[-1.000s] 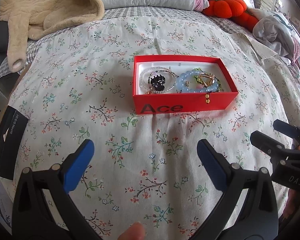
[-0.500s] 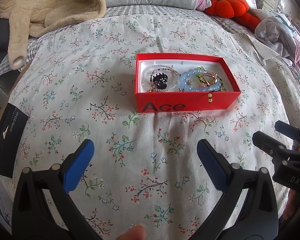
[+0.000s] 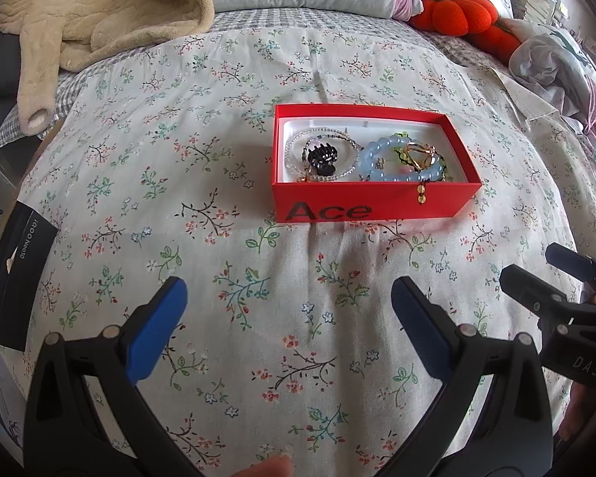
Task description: Organize jewelry
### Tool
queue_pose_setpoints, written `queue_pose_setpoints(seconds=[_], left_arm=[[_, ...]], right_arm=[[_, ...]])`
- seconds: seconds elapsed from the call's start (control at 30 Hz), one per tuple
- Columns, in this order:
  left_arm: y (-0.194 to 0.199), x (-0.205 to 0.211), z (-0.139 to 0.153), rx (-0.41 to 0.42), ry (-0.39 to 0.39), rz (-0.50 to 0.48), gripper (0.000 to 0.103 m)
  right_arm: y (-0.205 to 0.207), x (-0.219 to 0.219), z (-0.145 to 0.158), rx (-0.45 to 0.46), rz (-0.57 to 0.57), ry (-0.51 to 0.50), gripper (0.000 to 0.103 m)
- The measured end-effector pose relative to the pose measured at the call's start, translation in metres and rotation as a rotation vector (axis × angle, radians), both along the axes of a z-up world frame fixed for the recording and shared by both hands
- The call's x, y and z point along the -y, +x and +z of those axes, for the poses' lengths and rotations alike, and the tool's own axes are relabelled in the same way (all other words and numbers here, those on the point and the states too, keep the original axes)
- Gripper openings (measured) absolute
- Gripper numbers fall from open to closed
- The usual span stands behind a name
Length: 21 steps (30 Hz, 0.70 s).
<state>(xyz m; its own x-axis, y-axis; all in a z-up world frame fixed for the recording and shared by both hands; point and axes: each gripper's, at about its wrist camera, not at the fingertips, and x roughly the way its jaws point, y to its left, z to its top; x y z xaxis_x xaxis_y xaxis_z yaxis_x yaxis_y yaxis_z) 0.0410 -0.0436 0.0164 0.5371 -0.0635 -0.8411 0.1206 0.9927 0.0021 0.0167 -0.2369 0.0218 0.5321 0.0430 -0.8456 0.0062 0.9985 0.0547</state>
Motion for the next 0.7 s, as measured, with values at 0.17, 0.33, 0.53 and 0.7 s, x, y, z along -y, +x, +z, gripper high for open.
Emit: queue_pose_setpoints(seconds=[0.17, 0.33, 0.53, 0.7], left_arm=[[-0.0004, -0.0008, 0.0001, 0.000, 0.001, 0.003, 0.102], [-0.0006, -0.0005, -0.0003, 0.000, 0.004, 0.004, 0.102], [-0.0019, -0.0006, -0.0007, -0.003, 0.006, 0.001, 0.102], [-0.0086, -0.0046, -0.0042, 0.005, 0.015, 0.000, 0.102]], right_arm=[[-0.0001, -0.0010, 0.0002, 0.002, 0.000, -0.001, 0.087], [0.0000, -0.0014, 0.0011, 0.003, 0.000, -0.001, 0.087], [-0.0007, -0.0013, 0.0032, 0.007, -0.001, -0.005, 0.087], [-0.0084, -0.0021, 0.0006, -0.004, -0.021, -0.020, 0.087]])
